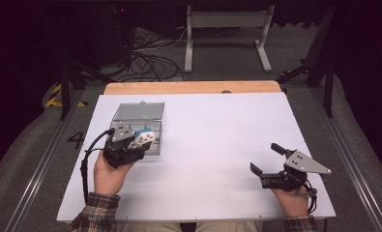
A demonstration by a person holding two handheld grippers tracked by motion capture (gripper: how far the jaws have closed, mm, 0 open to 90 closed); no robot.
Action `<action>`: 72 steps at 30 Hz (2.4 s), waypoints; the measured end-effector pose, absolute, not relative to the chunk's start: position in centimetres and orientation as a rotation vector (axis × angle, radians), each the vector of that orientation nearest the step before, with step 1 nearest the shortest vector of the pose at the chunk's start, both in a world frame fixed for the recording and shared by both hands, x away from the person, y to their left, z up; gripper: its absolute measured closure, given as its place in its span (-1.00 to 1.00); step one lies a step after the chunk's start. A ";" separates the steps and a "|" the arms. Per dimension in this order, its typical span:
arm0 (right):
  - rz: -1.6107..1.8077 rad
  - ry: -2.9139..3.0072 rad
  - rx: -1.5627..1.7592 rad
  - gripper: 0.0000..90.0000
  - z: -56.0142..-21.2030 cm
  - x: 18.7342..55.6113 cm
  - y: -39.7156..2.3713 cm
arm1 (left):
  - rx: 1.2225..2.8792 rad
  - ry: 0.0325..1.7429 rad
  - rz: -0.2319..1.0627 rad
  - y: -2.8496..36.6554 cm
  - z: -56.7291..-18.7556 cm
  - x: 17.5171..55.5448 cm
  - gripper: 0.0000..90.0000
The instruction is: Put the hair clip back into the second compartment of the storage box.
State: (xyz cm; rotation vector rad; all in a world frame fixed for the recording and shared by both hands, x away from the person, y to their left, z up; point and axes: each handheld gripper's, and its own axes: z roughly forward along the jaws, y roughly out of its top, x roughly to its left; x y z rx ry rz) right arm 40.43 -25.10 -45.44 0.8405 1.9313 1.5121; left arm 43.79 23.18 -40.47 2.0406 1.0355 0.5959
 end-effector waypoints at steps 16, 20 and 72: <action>1.512 1.933 0.840 -0.99 -45.5 40.5 -25.2 | 2.037 1.112 0.676 25.6 -39.5 44.6 0.00; 1.513 1.934 0.841 -0.99 -45.5 40.5 -25.2 | 2.028 1.141 0.692 26.4 -39.2 45.0 0.00; 1.513 1.926 0.845 -0.99 -45.5 40.5 -25.4 | 2.004 1.349 0.717 28.8 -41.8 50.0 -0.01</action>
